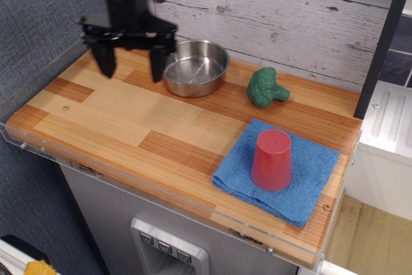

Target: Pick up the red cup and put it on the blue napkin

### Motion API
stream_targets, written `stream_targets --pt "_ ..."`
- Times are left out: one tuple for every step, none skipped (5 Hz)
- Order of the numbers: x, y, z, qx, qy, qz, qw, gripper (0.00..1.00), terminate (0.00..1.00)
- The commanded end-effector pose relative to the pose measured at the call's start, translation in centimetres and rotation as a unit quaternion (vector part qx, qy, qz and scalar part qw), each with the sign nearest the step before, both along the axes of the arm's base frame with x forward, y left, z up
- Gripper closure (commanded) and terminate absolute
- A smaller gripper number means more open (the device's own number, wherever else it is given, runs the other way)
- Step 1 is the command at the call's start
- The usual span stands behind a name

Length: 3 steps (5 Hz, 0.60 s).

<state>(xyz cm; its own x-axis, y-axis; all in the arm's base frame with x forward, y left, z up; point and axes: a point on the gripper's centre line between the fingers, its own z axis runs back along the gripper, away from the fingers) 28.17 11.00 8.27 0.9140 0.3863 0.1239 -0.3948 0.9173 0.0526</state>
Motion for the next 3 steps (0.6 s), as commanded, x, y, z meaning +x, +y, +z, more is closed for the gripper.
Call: stream_targets --pt "-5.0 1.4 2.8 -0.005 -0.028 0.024 0.9993 0.0 0.0" --pt "-6.1 1.3 2.9 -0.017 -0.043 0.01 0.9989 0.0 0.0" --pt "-6.1 1.3 2.9 -0.017 -0.043 0.01 0.9989 0.0 1.0"
